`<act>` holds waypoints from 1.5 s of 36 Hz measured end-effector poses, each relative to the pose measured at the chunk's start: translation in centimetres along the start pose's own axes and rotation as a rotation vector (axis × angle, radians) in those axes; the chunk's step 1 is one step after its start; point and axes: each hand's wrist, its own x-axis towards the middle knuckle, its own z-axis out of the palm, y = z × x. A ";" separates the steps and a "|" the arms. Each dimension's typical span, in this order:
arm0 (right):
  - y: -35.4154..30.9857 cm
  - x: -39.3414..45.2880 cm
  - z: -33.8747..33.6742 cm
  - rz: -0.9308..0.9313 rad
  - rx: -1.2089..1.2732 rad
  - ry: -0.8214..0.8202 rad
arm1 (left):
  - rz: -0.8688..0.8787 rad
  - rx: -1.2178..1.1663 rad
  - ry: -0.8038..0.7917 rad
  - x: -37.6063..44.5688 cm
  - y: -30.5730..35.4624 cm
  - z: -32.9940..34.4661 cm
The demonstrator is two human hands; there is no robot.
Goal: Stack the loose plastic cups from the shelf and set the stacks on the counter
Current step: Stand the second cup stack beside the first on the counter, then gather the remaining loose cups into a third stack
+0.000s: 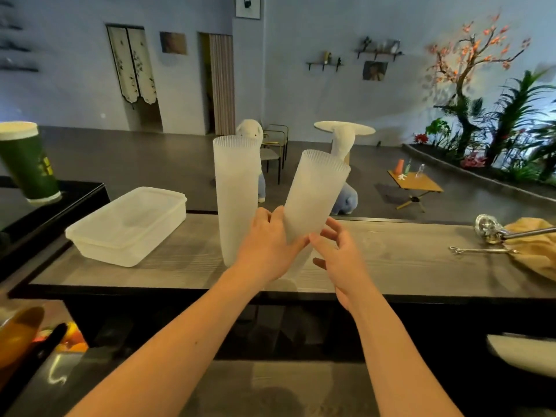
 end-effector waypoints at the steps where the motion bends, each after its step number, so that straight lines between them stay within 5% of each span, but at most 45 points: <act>1: 0.3 0.5 0.1 0.010 -0.006 -0.003 | -0.006 0.010 0.005 0.4 -0.1 0.3; 17: 3.0 2.9 0.6 -0.006 -0.123 -0.002 | -0.107 -0.075 0.171 -1.2 -0.6 4.8; 24: 4.7 -1.9 -0.6 -0.009 -0.186 -0.157 | 0.126 -0.148 0.164 -10.6 -0.9 5.9; 32: 8.7 -6.6 0.5 0.084 -0.213 -0.251 | -0.020 -0.291 0.000 -16.0 -6.3 7.5; 42: 14.8 -9.7 7.4 0.208 -0.188 -0.370 | -0.284 -0.143 -0.098 -19.4 -13.8 7.3; 54: 17.8 -9.3 17.5 0.338 -0.283 -0.526 | -0.631 -0.135 -0.089 -19.1 -23.5 4.4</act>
